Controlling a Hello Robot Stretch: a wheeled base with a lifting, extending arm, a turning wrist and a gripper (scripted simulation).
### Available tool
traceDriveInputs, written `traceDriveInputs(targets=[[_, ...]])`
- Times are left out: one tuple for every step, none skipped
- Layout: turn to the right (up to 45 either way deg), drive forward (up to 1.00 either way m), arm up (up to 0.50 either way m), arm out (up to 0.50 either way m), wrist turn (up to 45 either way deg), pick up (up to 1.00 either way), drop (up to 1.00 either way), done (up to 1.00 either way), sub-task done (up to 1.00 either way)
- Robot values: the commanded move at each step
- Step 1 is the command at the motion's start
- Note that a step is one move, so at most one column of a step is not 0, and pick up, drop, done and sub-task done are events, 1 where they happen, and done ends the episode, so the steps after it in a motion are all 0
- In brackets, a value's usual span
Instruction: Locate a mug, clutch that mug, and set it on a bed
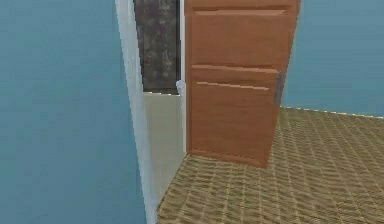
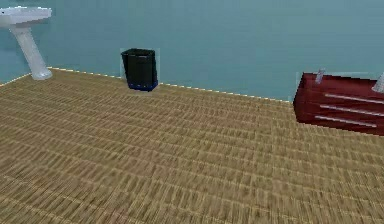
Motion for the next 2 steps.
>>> traceDriveInputs(targets=[[0.0,1.0,0.0,0.0,0.0,0.0,0.0,0.0,0.0],[12.0,0.0,0.0,0.0,0.0,0.0,0.0,0.0,0.0]])
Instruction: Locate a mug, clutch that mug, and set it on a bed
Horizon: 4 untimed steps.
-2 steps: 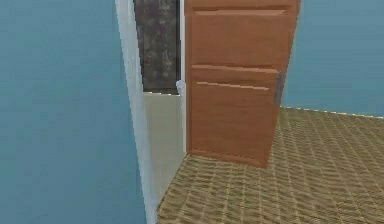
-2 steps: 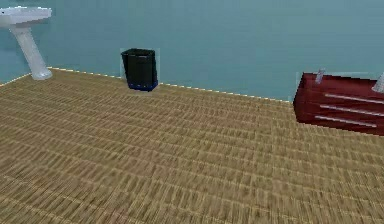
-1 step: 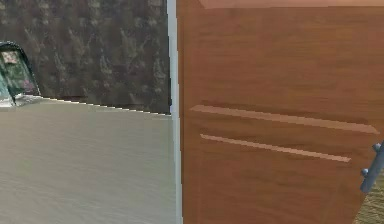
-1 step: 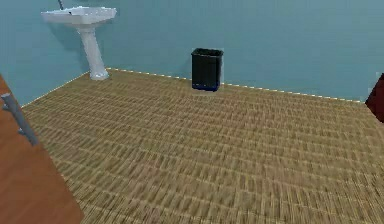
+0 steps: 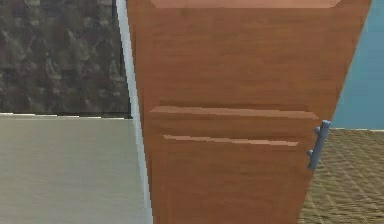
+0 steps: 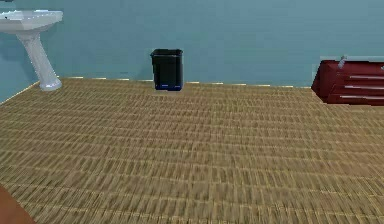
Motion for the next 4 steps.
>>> traceDriveInputs(targets=[[0.0,0.05,0.0,0.0,0.0,0.0,0.0,0.0,0.0],[-30.0,0.0,0.0,0.0,0.0,0.0,0.0,0.0,0.0],[0.0,0.2,0.0,0.0,0.0,0.0,0.0,0.0,0.0],[-39.0,0.0,0.0,0.0,0.0,0.0,0.0,0.0,0.0]])
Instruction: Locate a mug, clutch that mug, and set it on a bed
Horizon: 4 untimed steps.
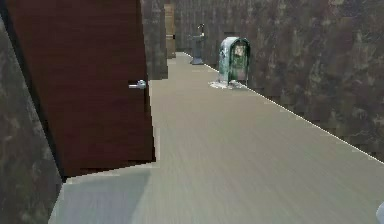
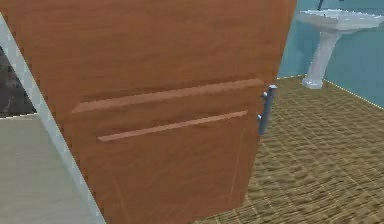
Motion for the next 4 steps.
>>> traceDriveInputs(targets=[[0.0,1.0,0.0,0.0,0.0,0.0,0.0,0.0,0.0],[0.0,0.7,0.0,0.0,0.0,0.0,0.0,0.0,0.0],[45.0,0.0,0.0,0.0,0.0,0.0,0.0,0.0,0.0],[45.0,0.0,0.0,0.0,0.0,0.0,0.0,0.0,0.0]])
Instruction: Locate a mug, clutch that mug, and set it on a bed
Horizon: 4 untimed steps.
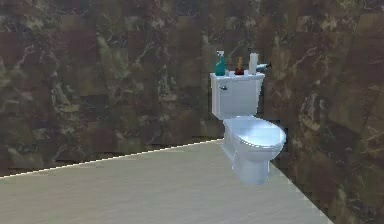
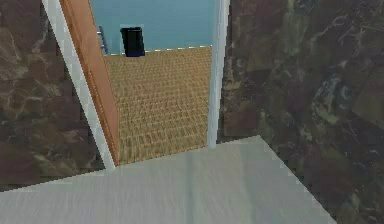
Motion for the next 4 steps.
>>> traceDriveInputs(targets=[[0.0,0.3,0.0,0.0,0.0,0.0,0.0,0.0,0.0],[-45.0,0.0,0.0,0.0,0.0,0.0,0.0,0.0,0.0],[-45.0,0.0,0.0,0.0,0.0,0.0,0.0,0.0,0.0],[-15.0,0.0,0.0,0.0,0.0,0.0,0.0,0.0,0.0]])
